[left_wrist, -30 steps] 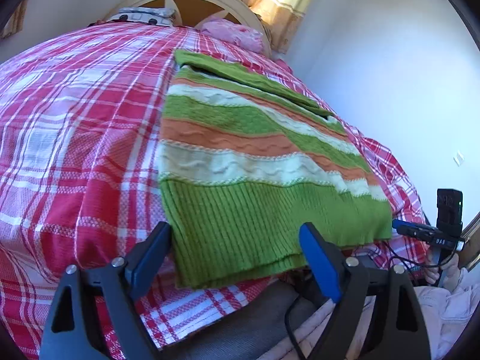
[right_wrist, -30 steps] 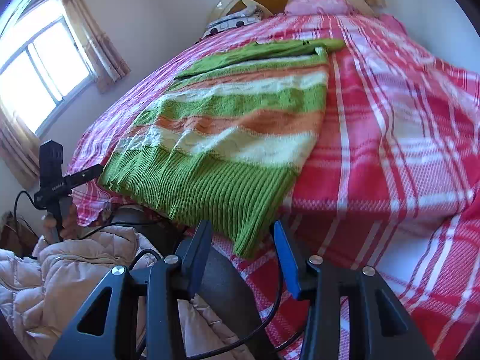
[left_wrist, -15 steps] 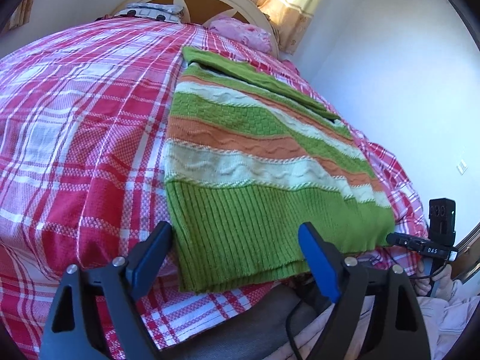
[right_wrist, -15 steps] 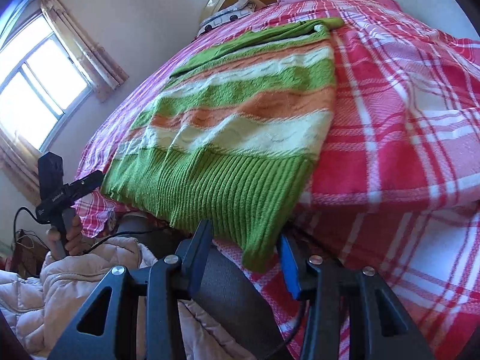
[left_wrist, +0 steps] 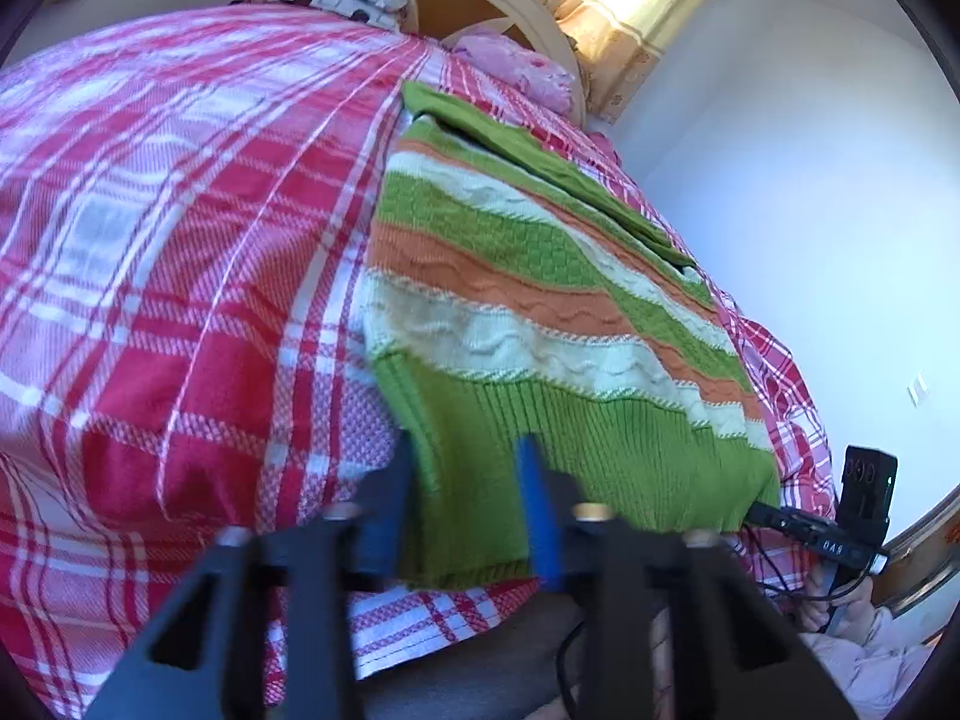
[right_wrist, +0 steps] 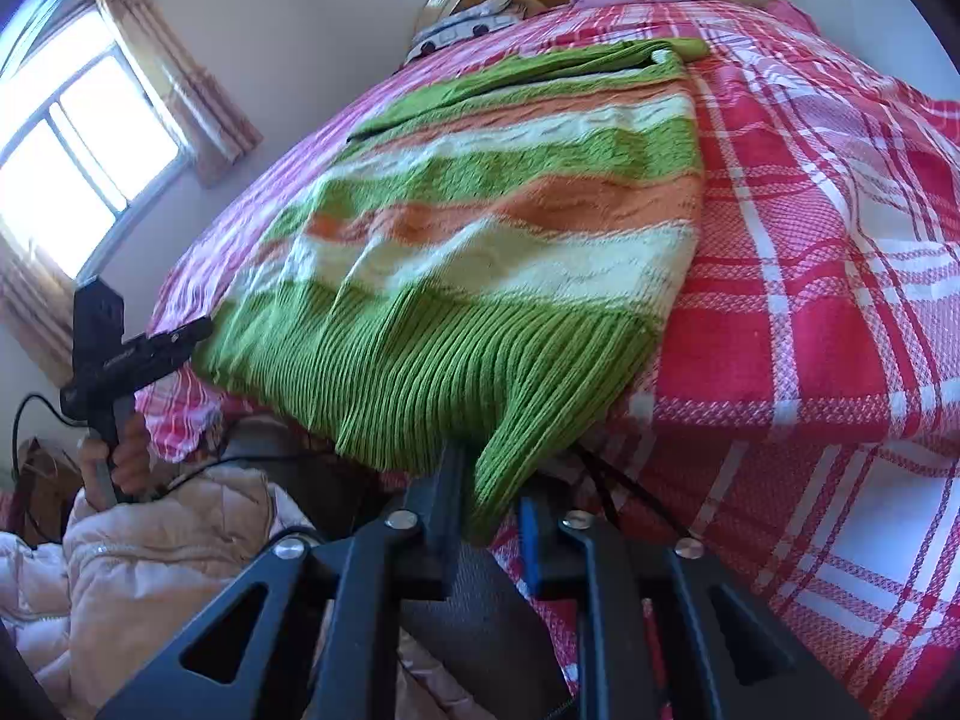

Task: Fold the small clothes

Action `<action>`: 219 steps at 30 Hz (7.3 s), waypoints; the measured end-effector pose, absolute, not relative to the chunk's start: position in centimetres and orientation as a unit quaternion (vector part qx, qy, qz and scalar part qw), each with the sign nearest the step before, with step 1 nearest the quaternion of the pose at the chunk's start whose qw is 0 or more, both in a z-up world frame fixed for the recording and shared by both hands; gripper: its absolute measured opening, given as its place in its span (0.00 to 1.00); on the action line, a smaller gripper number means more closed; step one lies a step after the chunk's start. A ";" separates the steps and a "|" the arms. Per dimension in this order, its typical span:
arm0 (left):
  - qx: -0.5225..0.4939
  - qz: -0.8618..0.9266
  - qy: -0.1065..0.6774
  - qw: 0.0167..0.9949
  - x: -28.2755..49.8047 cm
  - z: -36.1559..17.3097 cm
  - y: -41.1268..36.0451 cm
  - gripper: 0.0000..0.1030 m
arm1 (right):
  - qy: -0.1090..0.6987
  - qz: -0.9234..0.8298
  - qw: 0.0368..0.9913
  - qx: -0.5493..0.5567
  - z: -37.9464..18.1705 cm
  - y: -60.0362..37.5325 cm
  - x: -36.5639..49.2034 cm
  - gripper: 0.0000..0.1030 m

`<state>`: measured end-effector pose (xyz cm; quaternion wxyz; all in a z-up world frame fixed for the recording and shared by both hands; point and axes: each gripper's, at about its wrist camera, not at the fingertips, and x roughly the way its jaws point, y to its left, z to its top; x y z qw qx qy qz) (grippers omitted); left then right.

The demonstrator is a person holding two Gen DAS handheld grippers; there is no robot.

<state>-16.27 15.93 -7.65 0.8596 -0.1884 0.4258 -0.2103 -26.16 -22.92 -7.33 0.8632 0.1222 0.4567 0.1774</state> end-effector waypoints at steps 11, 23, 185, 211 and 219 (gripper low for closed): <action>-0.210 -0.225 0.411 0.858 -16.8 -6.2 16.1 0.10 | 0.435 0.201 0.868 0.133 -5.0 -23.7 -26.8 0.07; -0.164 -0.236 0.381 0.879 -10.7 0.7 13.0 0.07 | 0.339 0.233 0.867 0.283 2.5 -27.0 -21.1 0.06; -0.116 -0.074 0.433 0.891 26.0 -5.4 6.8 0.18 | 0.391 -0.085 0.916 -0.030 -3.3 -28.5 18.8 0.09; -0.021 -0.114 0.409 0.905 10.5 -3.4 2.9 0.64 | 0.391 -0.055 0.917 0.047 -4.4 -24.7 4.5 0.22; -0.004 -0.102 0.406 0.908 10.7 -5.1 1.9 0.83 | 0.384 -0.055 0.919 0.071 -4.3 -25.4 4.3 0.22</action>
